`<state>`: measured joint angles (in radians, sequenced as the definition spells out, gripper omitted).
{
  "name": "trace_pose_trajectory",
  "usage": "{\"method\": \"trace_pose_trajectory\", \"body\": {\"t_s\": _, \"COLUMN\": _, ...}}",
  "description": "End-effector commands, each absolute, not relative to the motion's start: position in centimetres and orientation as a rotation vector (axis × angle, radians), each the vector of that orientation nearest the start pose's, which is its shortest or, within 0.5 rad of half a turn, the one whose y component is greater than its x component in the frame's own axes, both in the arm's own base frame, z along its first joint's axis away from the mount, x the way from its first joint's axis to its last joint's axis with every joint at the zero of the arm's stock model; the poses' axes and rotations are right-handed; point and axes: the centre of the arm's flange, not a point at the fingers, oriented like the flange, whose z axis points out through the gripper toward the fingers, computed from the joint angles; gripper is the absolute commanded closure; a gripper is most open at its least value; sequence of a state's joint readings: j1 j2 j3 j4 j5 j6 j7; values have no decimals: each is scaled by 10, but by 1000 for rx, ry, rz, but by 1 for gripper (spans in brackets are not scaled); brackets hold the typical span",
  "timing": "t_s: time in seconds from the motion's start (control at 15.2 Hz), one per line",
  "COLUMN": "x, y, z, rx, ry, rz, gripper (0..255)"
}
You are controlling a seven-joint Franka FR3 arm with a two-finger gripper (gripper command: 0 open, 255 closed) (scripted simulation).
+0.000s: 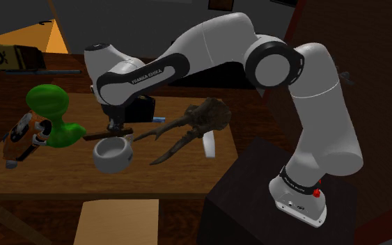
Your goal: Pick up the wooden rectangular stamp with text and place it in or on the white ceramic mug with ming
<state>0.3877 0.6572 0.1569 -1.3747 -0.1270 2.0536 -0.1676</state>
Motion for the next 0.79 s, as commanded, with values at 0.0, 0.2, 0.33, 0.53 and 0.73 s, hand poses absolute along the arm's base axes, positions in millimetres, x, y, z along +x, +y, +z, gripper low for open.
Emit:
{"method": "trace_pose_trajectory", "body": {"t_s": 0.0, "x": 658, "y": 358, "z": 328, "rx": -2943, "ry": -1134, "rz": -52, "gripper": 255}}
{"method": "trace_pose_trajectory", "body": {"t_s": 0.2, "x": 658, "y": 358, "z": 312, "rx": -2943, "ry": -1134, "rz": -52, "gripper": 255}}
{"method": "trace_pose_trajectory", "body": {"t_s": 0.33, "x": 657, "y": 358, "z": 302, "rx": -2943, "ry": -1134, "rz": -52, "gripper": 255}}
{"method": "trace_pose_trajectory", "body": {"t_s": 0.53, "x": 658, "y": 358, "z": 286, "rx": -2943, "ry": -1134, "rz": -52, "gripper": 255}}
{"method": "trace_pose_trajectory", "body": {"t_s": 0.73, "x": 658, "y": 358, "z": 270, "rx": -2943, "ry": -1134, "rz": -52, "gripper": 255}}
